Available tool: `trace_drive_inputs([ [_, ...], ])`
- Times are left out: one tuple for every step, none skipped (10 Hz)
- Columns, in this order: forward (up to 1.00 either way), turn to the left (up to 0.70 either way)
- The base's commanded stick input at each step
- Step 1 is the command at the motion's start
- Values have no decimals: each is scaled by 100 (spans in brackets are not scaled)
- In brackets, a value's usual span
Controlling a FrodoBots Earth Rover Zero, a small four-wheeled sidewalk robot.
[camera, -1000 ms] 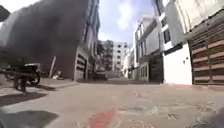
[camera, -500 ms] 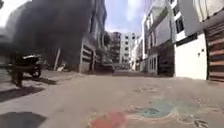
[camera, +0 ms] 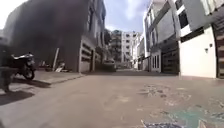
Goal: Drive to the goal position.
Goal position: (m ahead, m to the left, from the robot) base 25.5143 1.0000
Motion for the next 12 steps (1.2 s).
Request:
trace_drive_inputs([
  [100,6],
  [100,6],
  [100,6],
  [100,-11],
  [100,-27],
  [100,-33],
  [100,-34],
  [100,-34],
  [100,-34],
  [100,-34],
  [100,-34],
  [100,-30],
])
